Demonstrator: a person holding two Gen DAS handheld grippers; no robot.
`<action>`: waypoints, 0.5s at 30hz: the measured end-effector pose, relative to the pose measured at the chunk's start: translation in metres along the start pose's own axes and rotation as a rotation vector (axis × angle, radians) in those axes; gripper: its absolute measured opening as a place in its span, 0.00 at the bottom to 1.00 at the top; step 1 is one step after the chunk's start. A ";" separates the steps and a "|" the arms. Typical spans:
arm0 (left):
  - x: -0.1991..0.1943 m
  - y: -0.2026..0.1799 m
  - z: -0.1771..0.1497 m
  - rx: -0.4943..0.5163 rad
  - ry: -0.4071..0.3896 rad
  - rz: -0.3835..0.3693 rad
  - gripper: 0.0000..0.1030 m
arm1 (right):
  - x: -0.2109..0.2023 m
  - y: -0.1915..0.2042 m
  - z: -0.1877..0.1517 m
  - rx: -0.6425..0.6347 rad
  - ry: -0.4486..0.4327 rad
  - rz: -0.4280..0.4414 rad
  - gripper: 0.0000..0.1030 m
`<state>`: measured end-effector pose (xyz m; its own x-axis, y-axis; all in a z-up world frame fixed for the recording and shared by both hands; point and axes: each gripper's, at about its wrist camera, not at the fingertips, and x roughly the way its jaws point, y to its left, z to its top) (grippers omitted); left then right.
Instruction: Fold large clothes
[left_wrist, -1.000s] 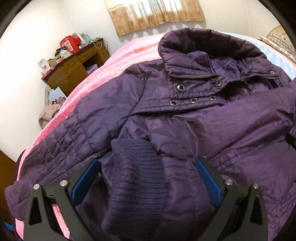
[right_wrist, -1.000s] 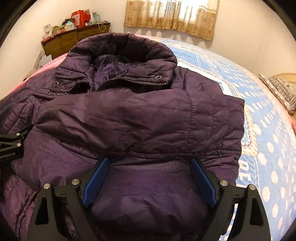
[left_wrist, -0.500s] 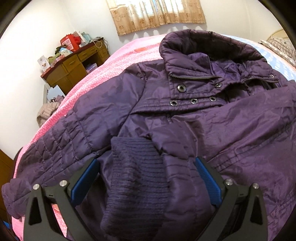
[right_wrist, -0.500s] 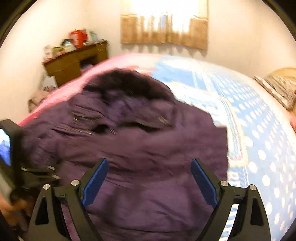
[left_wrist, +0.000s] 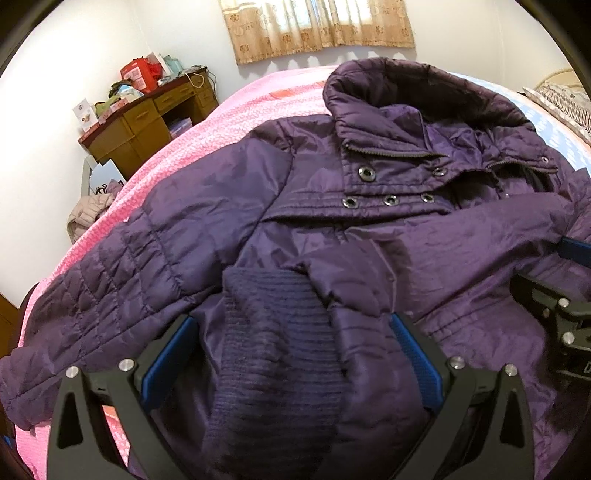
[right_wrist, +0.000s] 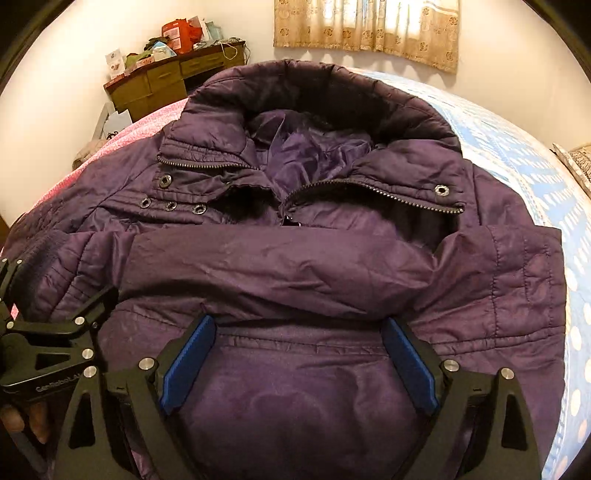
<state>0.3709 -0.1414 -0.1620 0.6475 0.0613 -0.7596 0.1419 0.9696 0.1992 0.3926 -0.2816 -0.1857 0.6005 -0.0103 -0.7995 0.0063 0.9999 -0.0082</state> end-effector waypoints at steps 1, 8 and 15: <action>0.000 0.000 0.000 0.000 0.000 -0.001 1.00 | 0.001 0.001 0.000 -0.006 0.001 -0.004 0.92; 0.002 0.001 0.000 -0.007 0.007 -0.010 1.00 | 0.009 0.005 0.002 -0.024 0.009 -0.023 0.94; 0.002 0.002 0.001 -0.006 0.006 -0.008 1.00 | 0.008 0.010 0.000 -0.028 0.007 -0.037 0.95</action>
<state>0.3730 -0.1399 -0.1628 0.6416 0.0553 -0.7650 0.1423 0.9715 0.1895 0.3980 -0.2721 -0.1921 0.5947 -0.0476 -0.8026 0.0062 0.9985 -0.0546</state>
